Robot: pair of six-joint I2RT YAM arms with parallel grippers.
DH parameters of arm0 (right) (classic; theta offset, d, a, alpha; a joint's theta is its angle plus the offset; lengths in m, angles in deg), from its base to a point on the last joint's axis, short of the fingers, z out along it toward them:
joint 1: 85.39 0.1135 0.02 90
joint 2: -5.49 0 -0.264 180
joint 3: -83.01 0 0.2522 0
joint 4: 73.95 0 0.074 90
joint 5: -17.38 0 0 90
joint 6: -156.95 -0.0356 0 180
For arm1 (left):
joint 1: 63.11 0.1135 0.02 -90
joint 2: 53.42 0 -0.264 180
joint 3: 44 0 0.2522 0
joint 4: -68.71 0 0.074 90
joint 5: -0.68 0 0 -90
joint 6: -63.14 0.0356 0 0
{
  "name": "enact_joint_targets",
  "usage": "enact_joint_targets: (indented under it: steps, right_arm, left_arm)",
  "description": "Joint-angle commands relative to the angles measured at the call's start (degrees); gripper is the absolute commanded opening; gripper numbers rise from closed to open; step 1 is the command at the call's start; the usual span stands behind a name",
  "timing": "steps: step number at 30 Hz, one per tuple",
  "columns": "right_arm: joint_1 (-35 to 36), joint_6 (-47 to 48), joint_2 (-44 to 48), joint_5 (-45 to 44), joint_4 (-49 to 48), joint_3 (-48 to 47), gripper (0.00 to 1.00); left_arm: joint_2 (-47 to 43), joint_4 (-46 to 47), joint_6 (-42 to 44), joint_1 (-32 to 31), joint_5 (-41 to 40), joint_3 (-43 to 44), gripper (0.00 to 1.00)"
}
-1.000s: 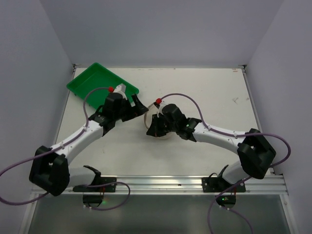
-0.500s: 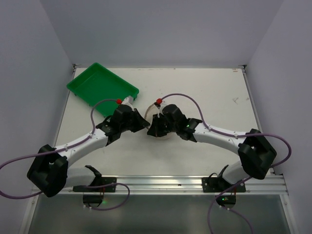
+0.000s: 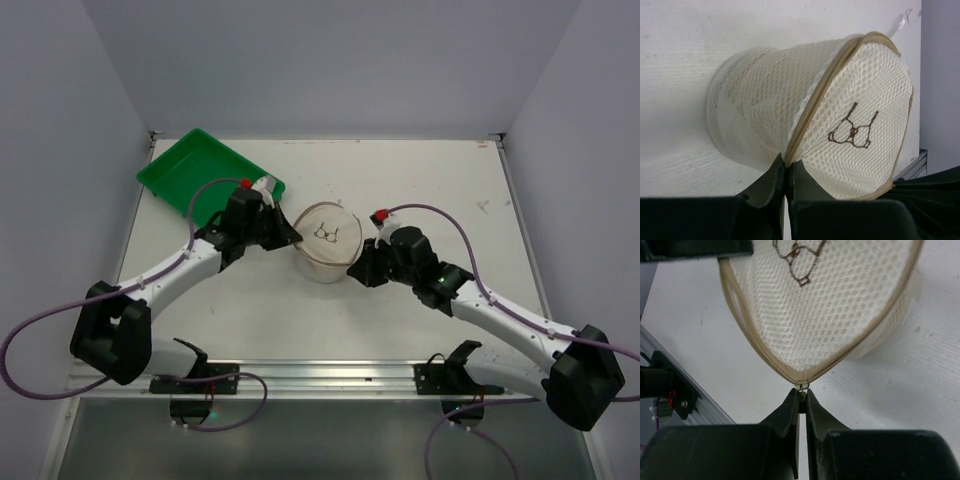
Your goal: Unzip the laundry bag and remove the bra
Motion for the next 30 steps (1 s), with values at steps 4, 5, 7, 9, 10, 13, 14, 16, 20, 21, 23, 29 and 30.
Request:
enact_joint_targets:
  steps: [4, 5, 7, 9, 10, 13, 14, 16, 20, 21, 23, 29, 30]
  right_arm:
    - [3.9, 2.23, -6.98, 6.99, -0.69, -5.65, 0.0]
    - [6.09, 0.92, -8.39, 7.43, -2.53, -6.98, 0.0]
    - [7.86, -0.93, -12.78, 8.92, -5.17, -10.75, 0.0]
    - [9.88, -3.21, -15.86, 10.41, -9.54, -12.96, 0.0]
    - [10.15, -4.01, -18.66, 10.86, -10.79, -14.97, 0.0]
    - [10.24, -6.3, -21.84, 9.99, -14.14, -17.53, 0.0]
    - [10.24, -6.39, -22.2, 9.37, -14.58, -17.8, 0.0]
    - [10.24, -6.13, -22.81, 7.88, -14.85, -18.94, 0.0]
    - [10.24, -5.6, -24.3, 8.13, -14.23, -19.74, 0.0]
    - [10.24, -5.51, -24.48, 8.14, -14.32, -19.57, 0.0]
    - [10.33, -5.6, -24.83, 7.87, -14.41, -19.22, 0.0]
    - [11.21, -5.42, -25.45, 7.52, -14.06, -18.33, 0.0]
    - [11.38, -5.25, -25.45, 7.52, -13.62, -18.33, 0.0]
  left_arm:
    - [13.39, -9.48, 17.04, 3.14, 0.64, 22.11, 0.05]
    - [14.55, -9.49, 16.26, 3.14, 0.39, 24.25, 0.14]
    - [16.4, -6.44, 15.03, 3.14, 1.6, 27.5, 0.25]
    - [16.85, -4.4, 12.32, 3.14, 2.49, 28.22, 0.49]
    - [16.5, -4.05, 11.42, 3.14, 2.58, 28.49, 0.59]
    - [11.09, -5.45, 8.08, 3.4, -3.53, 23.95, 0.85]
    - [8.61, -5.62, 7.03, 3.49, -6.18, 21.48, 0.92]
    - [0.9, -6.32, 4.13, 3.93, -12.15, 14.12, 0.96]
    - [-8.98, -5.45, 0.53, 3.93, -12.8, 3.2, 0.96]
    - [-10.82, -4.93, -0.53, 3.85, -10.36, 0.04, 0.95]
    - [-11.63, -3.96, -1.94, 2.97, -5.52, -2.17, 0.91]
    - [-10.23, 0.35, -5.37, -3.09, -4.71, -4.82, 0.79]
    - [-8.92, 0.79, -5.72, -3.45, -4.97, -4.47, 0.77]
